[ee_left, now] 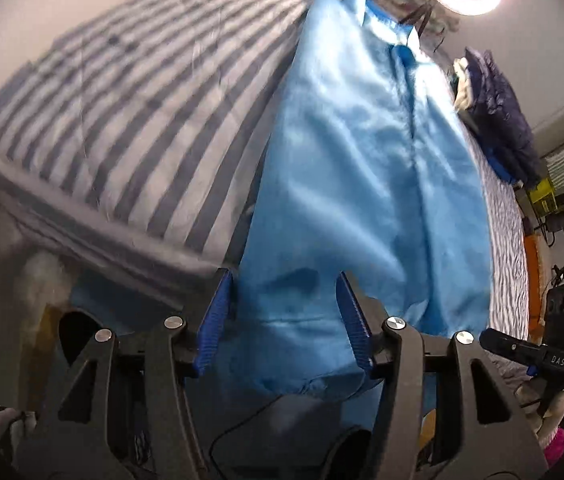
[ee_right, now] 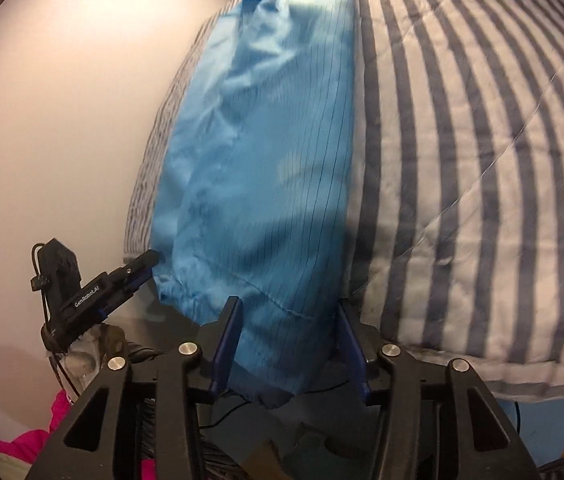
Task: Fold large clothes
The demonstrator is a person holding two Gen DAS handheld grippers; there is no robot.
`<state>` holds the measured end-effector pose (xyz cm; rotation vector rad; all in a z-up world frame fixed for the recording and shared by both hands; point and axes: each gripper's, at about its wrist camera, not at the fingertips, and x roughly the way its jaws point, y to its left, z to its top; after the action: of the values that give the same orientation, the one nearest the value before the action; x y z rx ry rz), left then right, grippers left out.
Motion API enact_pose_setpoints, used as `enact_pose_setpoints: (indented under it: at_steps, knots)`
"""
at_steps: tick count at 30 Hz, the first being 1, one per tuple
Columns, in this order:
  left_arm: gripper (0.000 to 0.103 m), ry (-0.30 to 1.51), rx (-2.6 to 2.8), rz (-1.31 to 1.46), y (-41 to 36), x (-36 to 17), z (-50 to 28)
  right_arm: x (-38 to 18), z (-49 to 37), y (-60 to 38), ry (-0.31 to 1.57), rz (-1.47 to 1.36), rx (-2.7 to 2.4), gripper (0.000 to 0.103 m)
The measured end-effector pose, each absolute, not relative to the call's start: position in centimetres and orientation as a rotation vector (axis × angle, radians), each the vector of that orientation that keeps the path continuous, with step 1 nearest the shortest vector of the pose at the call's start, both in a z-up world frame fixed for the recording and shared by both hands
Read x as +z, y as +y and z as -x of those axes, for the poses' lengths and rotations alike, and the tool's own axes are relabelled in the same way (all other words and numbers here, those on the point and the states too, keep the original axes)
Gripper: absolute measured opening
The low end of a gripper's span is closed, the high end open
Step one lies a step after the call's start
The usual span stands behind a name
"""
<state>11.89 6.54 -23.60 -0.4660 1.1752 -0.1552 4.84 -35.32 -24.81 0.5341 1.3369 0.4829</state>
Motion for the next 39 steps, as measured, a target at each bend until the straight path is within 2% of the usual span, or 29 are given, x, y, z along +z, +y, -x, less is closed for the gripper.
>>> enact_pose_setpoints:
  at_steps: [1,2,3,4,5,6,11,15,18,20,21,22,23,25,27,29,32,33,34,35,36,39]
  knots:
    - [0.055,1.175,-0.163,0.471,6.8,-23.8,-11.7,-24.9,-4.9,-35.1,1.344,-0.519,0.476,0.031]
    - [0.055,1.168,-0.164,0.470,6.7,-23.8,-11.6,-24.9,-4.9,-34.8,1.348,-0.512,0.478,0.028]
    - [0.049,1.160,-0.178,0.467,6.6,-23.7,-11.5,-24.8,-4.9,-34.7,1.344,-0.504,0.486,0.018]
    - [0.039,1.156,-0.191,0.448,6.4,-23.5,-11.5,-24.6,-5.0,-34.5,1.341,-0.491,0.494,0.010]
    - [0.009,1.158,-0.197,0.425,6.1,-23.5,-11.4,-24.4,-5.1,-34.2,1.337,-0.475,0.493,0.007]
    - [0.005,1.157,-0.206,0.427,5.9,-23.5,-11.6,-24.1,-5.2,-34.0,1.339,-0.454,0.489,0.003]
    - [0.002,1.118,-0.210,0.452,7.0,-22.1,-11.6,-21.9,-4.9,-34.6,1.298,-0.407,0.473,0.000]
    - [0.002,1.143,-0.196,0.432,7.1,-22.9,-11.4,-25.5,-4.6,-35.3,1.381,-0.423,0.381,0.000]
    - [0.002,1.141,-0.197,0.401,6.7,-22.9,-11.3,-24.8,-4.5,-35.8,1.368,-0.407,0.385,0.000]
    - [0.002,1.134,-0.203,0.418,7.0,-22.7,-11.3,-23.7,-4.6,-35.5,1.346,-0.400,0.410,0.008]
    - [0.002,1.133,-0.204,0.428,7.2,-22.7,-11.3,-23.4,-4.5,-35.4,1.340,-0.406,0.414,0.018]
    - [0.002,1.130,-0.215,0.457,7.5,-22.7,-11.3,-23.1,-4.5,-35.8,1.326,-0.442,0.433,0.038]
    - [0.002,1.132,-0.227,0.498,7.9,-22.8,-11.3,-23.2,-4.5,-36.1,1.317,-0.471,0.446,0.042]
    - [0.011,1.156,-0.251,0.558,8.2,-23.2,-11.6,-24.0,-4.3,-36.7,1.335,-0.514,0.468,0.043]
    - [0.044,1.173,-0.280,0.606,8.4,-23.6,-11.6,-25.0,-4.1,-36.5,1.368,-0.527,0.472,0.043]
    - [0.047,1.193,-0.296,0.628,8.4,-24.1,-11.6,-26.0,-4.0,-36.2,1.393,-0.556,0.483,0.042]
    - [0.044,1.232,-0.331,0.610,7.6,-24.7,-11.7,-27.4,-4.0,-35.4,1.423,-0.633,0.516,0.041]
    - [0.034,1.243,-0.335,0.596,7.3,-24.8,-11.7,-27.9,-4.1,-35.0,1.436,-0.652,0.531,0.041]
    - [0.028,1.253,-0.334,0.578,7.1,-25.0,-11.7,-28.2,-4.3,-34.7,1.442,-0.652,0.541,0.031]
    - [0.012,1.254,-0.328,0.571,7.0,-25.0,-11.7,-28.3,-4.3,-34.3,1.449,-0.637,0.554,0.024]
    - [0.008,1.254,-0.334,0.582,7.1,-25.1,-11.6,-28.3,-4.4,-34.0,1.450,-0.615,0.562,0.008]
    - [0.004,1.246,-0.353,0.615,7.5,-24.5,-11.7,-26.5,-4.3,-33.4,1.430,-0.534,0.577,0.002]
